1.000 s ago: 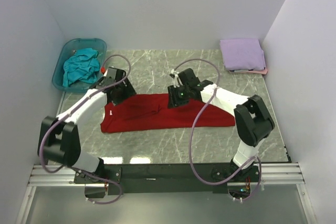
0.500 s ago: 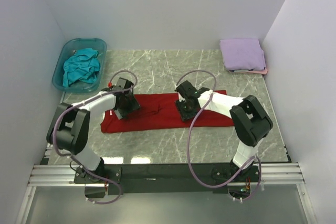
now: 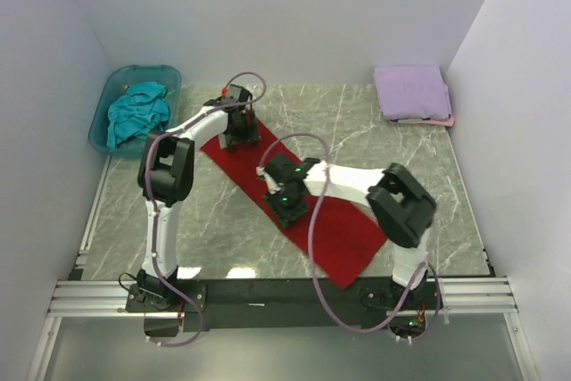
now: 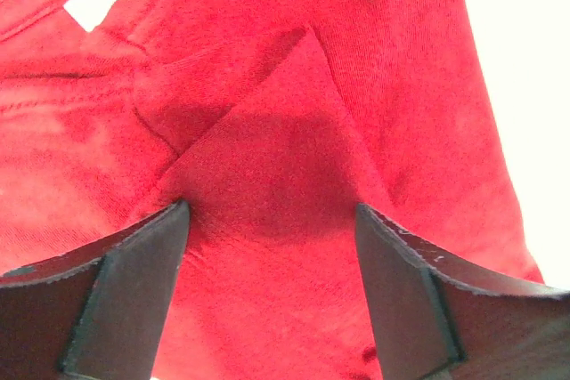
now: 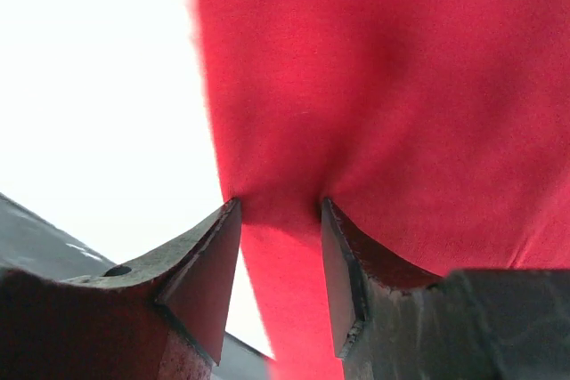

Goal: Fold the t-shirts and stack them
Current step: Fold the tshirt

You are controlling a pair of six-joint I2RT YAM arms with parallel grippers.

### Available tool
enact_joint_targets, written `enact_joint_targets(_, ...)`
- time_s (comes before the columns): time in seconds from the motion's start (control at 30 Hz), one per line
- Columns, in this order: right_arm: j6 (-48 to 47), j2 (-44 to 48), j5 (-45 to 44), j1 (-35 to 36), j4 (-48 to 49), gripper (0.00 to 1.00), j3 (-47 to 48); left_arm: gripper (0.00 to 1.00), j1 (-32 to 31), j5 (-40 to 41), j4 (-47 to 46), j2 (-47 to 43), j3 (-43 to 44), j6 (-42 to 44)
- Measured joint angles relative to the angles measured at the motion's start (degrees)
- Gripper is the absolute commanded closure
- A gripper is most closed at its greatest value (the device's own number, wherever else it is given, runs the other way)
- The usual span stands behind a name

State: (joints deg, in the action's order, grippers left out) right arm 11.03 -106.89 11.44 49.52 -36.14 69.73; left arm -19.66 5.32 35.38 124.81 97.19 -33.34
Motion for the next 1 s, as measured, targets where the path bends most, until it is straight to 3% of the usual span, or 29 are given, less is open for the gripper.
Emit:
enact_joint_targets(0.27,0.9,-16.65,6.99,4.55,-4.31,0.51,24.2,0.06,-0.37,-0.33,-3.87,9.77,14.12,16.72)
enact_joint_targets(0.43,2.21,-18.75,7.8,4.55,-4.2,0.45,28.02,0.01,-0.22,1.88,-6.78,11.89,16.96,22.43)
enact_joint_targets(0.57,2.8,-13.57,5.99,4.57,-4.22,0.38,22.58,0.01,0.02,4.22,-8.94,11.54,16.92,22.99)
enact_joint_targets(0.8,4.94,7.65,1.92,4.55,-2.23,0.39,5.44,0.01,0.31,8.61,-8.35,2.05,13.38,15.04)
enact_joint_targets(1.0,7.87,18.84,-2.01,3.5,-1.05,0.4,-6.56,0.14,-0.26,9.14,-6.75,-9.66,6.43,3.06)
